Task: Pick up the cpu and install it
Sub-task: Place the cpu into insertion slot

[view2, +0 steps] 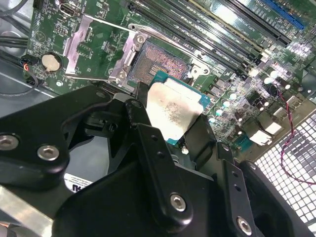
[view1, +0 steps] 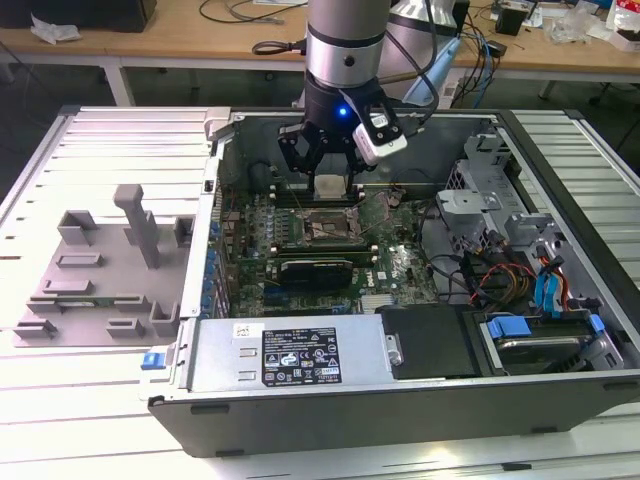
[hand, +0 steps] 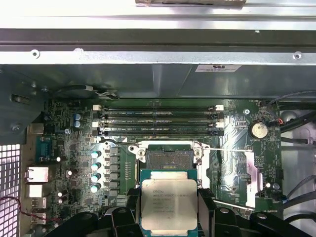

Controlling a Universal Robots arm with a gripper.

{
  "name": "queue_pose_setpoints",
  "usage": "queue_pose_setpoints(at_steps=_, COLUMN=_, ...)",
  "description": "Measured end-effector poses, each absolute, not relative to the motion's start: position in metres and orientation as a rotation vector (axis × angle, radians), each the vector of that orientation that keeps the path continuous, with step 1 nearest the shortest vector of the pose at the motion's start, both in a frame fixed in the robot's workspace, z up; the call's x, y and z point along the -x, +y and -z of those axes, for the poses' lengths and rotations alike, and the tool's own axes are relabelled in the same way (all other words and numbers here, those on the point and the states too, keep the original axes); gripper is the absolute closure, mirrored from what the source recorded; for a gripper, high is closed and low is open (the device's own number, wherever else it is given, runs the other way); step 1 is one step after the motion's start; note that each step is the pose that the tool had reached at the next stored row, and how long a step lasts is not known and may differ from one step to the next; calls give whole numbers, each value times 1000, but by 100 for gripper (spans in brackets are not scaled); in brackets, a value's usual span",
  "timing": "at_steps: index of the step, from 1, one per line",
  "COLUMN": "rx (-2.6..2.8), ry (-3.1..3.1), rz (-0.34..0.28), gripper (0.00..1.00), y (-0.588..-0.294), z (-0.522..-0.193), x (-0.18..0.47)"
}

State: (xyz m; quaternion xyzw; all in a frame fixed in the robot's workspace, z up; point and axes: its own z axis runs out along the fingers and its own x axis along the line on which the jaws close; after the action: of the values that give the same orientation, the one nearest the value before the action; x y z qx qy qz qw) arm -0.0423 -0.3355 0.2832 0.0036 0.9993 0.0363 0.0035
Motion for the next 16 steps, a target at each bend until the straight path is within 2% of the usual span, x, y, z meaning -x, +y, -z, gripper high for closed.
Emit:
queue_pose_setpoints(at_steps=4, rx=-14, ry=3132, rz=-114, gripper=45, y=-335, z=-283, x=42)
queue_pose_setpoints(at_steps=16, rx=-450, ry=3090, rz=-111, gripper=45, y=-336, z=-282, x=42)
